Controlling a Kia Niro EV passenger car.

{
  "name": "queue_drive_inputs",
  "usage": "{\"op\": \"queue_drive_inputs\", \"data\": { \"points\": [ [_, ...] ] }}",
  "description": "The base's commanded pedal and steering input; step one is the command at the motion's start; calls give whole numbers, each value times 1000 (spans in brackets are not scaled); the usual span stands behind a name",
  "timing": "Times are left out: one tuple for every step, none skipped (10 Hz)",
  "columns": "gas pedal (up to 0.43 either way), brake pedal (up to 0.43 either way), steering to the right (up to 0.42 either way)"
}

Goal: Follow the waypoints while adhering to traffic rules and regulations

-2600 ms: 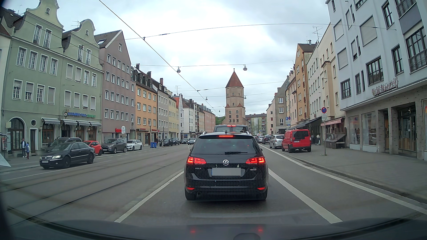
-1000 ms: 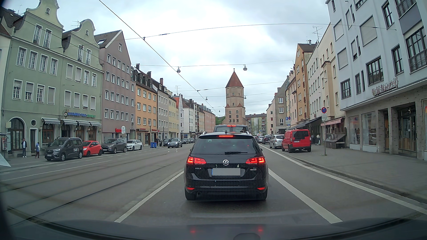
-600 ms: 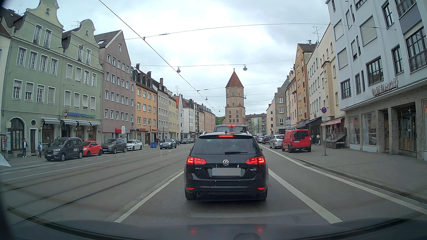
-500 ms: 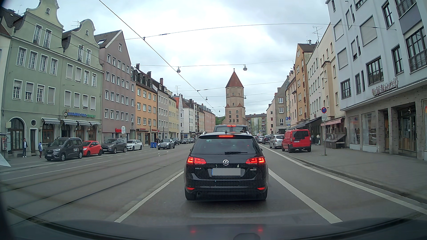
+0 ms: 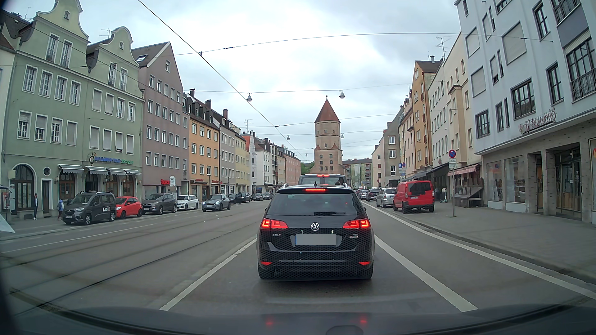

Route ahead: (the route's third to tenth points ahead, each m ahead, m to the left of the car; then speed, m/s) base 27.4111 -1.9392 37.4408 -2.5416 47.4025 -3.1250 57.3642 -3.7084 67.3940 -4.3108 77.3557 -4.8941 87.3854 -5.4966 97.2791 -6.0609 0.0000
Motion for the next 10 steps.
{"op": "queue_drive_inputs", "data": {
  "points": [
    [0,207,-4],
    [0,207,-4],
    [0,207,-4],
    [0,207,-4],
    [0,207,-4],
    [0,207,-4],
    [0,207,-4],
    [0,207,-4],
    [0,207,-4],
    [0,207,-4]
  ]
}}
